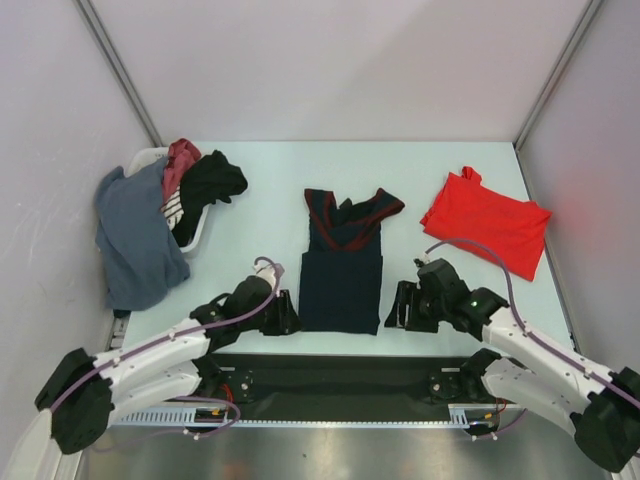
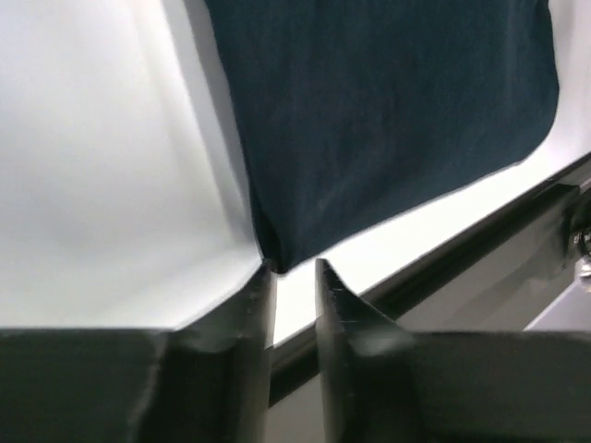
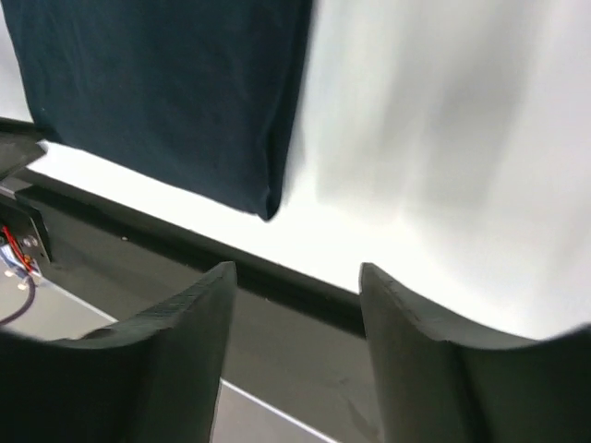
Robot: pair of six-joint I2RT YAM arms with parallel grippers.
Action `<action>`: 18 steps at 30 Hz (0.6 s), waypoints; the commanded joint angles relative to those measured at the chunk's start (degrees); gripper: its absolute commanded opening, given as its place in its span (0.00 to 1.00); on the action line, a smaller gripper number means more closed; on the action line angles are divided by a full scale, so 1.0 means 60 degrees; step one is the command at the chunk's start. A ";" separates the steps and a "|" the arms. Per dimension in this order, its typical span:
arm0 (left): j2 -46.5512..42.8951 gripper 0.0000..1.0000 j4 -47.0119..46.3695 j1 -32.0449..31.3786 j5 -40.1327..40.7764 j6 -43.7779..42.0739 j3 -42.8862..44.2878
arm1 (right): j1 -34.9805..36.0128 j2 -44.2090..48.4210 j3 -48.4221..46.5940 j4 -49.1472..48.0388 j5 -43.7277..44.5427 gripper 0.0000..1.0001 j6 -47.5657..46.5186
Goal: Fold and stack the tank tops
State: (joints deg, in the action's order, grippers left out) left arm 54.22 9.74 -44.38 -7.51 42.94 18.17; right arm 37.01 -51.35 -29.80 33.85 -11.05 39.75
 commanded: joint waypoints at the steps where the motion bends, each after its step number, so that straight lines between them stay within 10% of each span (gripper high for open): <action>1: -0.0963 0.50 0.1715 -0.0249 0.0826 0.0519 -0.0041 | 0.0028 0.0604 -0.0480 0.1068 0.0786 0.65 0.0348; 5: -0.1958 0.71 0.2624 -0.0366 0.1177 0.0651 0.0207 | -0.0192 -0.0210 -0.1256 0.0804 0.1209 0.66 0.0158; 18: 0.0293 0.65 0.0958 -0.2285 0.1837 0.0782 0.2947 | -0.2638 -0.4754 -0.3894 -0.2690 0.1318 0.93 0.0961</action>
State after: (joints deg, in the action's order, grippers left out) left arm 53.04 22.17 -55.96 1.80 46.37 32.18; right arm 22.87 -76.29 -50.15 27.33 -1.15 41.50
